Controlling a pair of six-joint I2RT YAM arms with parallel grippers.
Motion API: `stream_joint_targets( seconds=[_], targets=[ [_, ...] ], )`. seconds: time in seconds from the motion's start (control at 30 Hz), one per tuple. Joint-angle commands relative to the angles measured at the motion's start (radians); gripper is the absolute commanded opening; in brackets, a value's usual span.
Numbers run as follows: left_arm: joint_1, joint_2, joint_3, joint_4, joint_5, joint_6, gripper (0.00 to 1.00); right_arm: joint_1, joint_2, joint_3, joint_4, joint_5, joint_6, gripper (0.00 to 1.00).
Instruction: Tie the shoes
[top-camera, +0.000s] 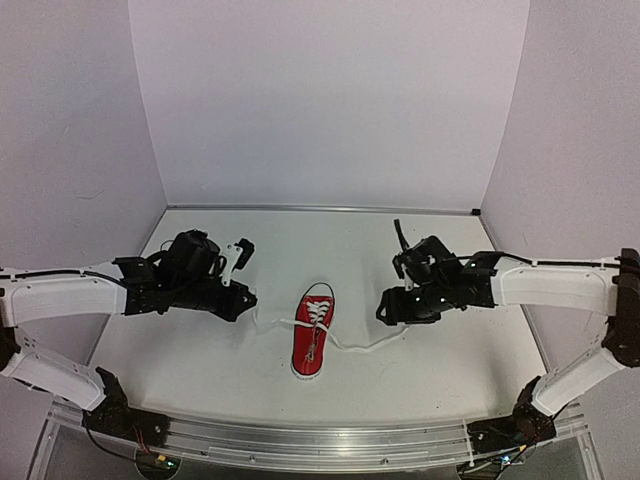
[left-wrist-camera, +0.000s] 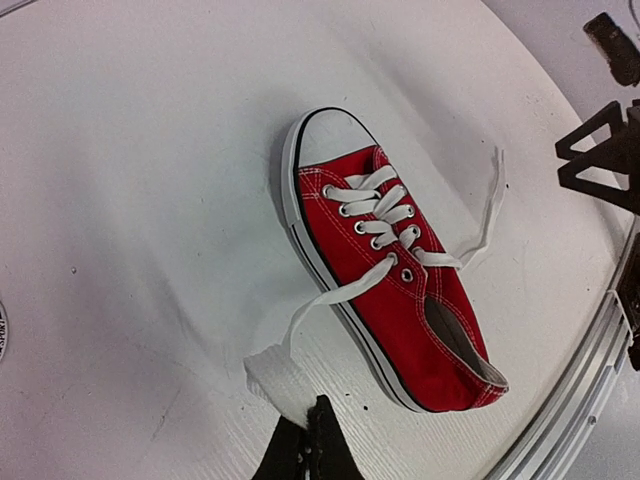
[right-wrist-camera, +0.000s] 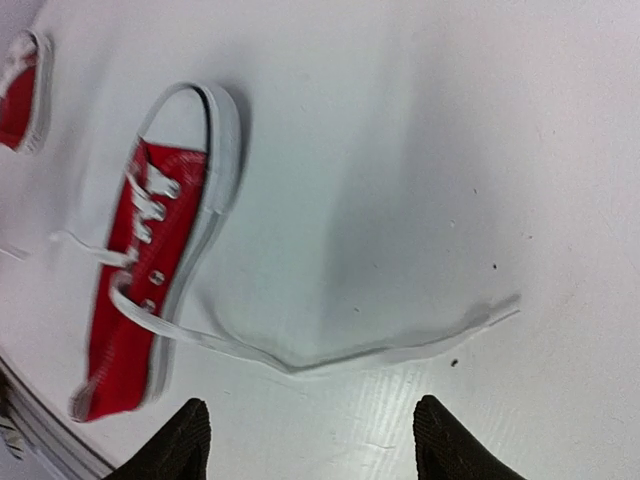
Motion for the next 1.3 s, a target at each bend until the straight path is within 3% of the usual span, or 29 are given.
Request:
stream_joint_targets(
  seconds=[0.0,0.1,0.37,0.67,0.83,0.97,1.0,1.27],
  targets=[
    [0.010,0.025,0.062,-0.035,0.033,0.011,0.00,-0.024,0.089,0.056,-0.134,0.067,-0.023,0.55],
    [0.010,0.033,0.071,-0.031,0.033,0.003,0.00,-0.040,0.094,0.014,-0.081,0.070,0.068,0.60],
    [0.010,0.047,0.072,-0.007,0.032,0.009,0.00,-0.078,0.154,-0.045,0.070,0.064,0.232,0.63],
    [0.010,0.025,0.059,0.001,0.026,0.021,0.00,-0.085,0.279,-0.013,0.133,0.093,0.282,0.55],
    [0.009,0.022,0.048,0.001,0.045,0.036,0.00,-0.084,0.336,-0.028,0.158,0.094,0.293,0.42],
    [0.002,0.060,0.027,0.029,0.105,0.061,0.00,-0.085,0.363,-0.020,0.165,0.090,0.273,0.05],
    [0.002,0.081,0.022,0.032,0.104,0.065,0.00,-0.086,0.364,-0.015,0.166,0.085,0.268,0.01],
    [-0.016,0.313,0.051,0.058,0.078,0.075,0.00,-0.088,0.254,0.015,0.170,0.070,0.204,0.00]
  ],
)
